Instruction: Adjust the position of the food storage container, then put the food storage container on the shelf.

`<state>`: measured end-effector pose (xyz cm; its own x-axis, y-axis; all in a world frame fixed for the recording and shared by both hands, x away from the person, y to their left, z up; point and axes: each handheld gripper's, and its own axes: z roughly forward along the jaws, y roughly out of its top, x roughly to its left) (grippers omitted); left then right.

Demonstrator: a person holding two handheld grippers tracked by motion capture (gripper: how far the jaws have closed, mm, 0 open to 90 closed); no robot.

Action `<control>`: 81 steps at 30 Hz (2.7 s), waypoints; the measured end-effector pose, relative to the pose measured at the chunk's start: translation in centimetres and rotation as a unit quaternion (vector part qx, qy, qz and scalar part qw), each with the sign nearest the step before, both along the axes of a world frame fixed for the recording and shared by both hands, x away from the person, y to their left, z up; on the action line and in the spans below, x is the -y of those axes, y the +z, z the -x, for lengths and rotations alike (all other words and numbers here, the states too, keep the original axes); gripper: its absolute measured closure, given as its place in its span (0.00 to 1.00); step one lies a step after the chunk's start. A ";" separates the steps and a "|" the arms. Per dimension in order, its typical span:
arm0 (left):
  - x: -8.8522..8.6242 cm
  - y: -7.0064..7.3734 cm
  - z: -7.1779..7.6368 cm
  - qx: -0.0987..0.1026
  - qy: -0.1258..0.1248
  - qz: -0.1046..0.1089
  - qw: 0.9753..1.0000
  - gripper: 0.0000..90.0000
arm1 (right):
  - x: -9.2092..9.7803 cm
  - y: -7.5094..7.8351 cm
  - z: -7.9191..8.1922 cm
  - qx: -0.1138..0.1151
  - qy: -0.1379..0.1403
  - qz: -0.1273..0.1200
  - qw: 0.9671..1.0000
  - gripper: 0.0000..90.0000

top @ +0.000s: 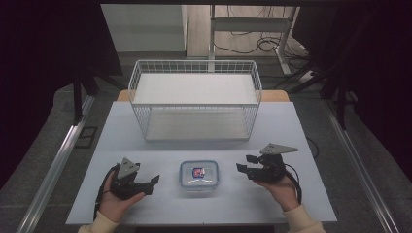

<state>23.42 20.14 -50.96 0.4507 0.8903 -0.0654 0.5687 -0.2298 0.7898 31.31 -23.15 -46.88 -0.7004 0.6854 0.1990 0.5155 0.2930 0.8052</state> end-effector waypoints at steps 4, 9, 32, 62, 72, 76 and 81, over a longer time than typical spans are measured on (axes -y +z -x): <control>0.1 0.1 -0.1 -0.004 0.000 0.000 1.000 0.18 | 0.4 0.0 0.7 0.001 -0.024 -0.017 1.000 0.25; 0.6 0.0 0.0 -0.010 -0.003 -0.005 1.000 0.17 | 0.8 -0.6 1.1 -0.008 -0.029 -0.020 0.999 0.24; 1.5 1.0 -1.3 -0.029 -0.030 0.054 0.998 0.20 | -0.7 -1.0 2.3 -0.039 -0.061 -0.016 0.997 0.18; 3.4 1.0 -5.6 -0.180 -0.075 0.200 0.960 0.17 | -5.8 -2.1 -0.8 -0.164 -0.002 -0.060 0.985 0.21; 4.3 -1.0 -6.2 -0.232 -0.081 0.234 0.941 0.20 | -7.0 -3.7 -0.9 -0.200 0.003 -0.067 0.977 0.22; 4.5 -1.4 -6.2 -0.238 -0.079 0.244 0.937 0.23 | -7.3 -4.2 -0.9 -0.221 0.007 -0.073 0.972 0.22; 4.7 -1.9 -6.3 -0.250 -0.086 0.259 0.929 0.26 | -7.7 -4.7 -0.9 -0.231 0.006 -0.074 0.970 0.24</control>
